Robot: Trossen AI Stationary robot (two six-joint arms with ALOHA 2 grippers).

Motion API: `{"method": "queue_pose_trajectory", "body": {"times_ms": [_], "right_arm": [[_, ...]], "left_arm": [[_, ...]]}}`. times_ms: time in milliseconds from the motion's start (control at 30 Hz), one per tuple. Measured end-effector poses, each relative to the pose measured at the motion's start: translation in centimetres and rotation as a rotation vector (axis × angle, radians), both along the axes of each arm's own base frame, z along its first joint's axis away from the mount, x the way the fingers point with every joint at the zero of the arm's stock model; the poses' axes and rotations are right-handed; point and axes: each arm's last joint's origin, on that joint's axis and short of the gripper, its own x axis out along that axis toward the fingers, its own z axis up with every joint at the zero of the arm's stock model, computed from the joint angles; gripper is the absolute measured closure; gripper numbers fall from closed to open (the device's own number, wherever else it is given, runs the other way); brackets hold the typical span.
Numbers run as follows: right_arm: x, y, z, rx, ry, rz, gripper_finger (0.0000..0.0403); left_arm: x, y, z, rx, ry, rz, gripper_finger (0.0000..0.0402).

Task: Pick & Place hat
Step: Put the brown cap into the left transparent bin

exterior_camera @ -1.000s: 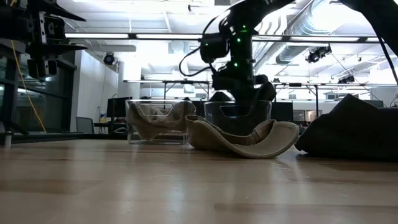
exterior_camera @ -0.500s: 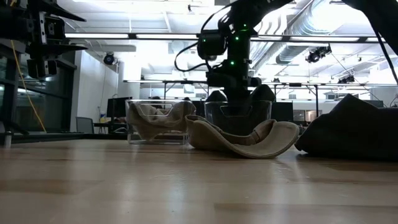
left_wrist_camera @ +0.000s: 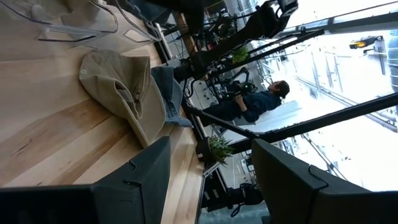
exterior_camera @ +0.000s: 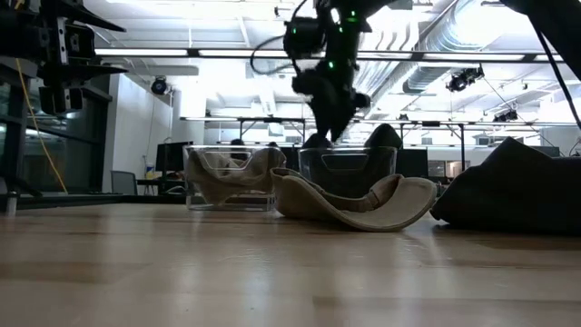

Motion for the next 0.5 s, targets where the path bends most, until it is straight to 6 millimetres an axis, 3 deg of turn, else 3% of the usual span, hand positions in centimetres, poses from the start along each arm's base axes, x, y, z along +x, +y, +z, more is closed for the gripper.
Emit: {"method": "queue_pose_trajectory", "body": {"times_ms": [233,500], "right_arm": [[0.5,0.0,4.0,0.011,-0.123,0.026,0.0214],[1.4,2.0,6.3,-0.021,-0.191,0.109,0.0247]], "left_arm": [[0.0,0.0,0.0,0.001,0.003,0.0,0.0195],[0.0,0.0,-0.1,0.002,0.007,0.0,0.0195]]}}
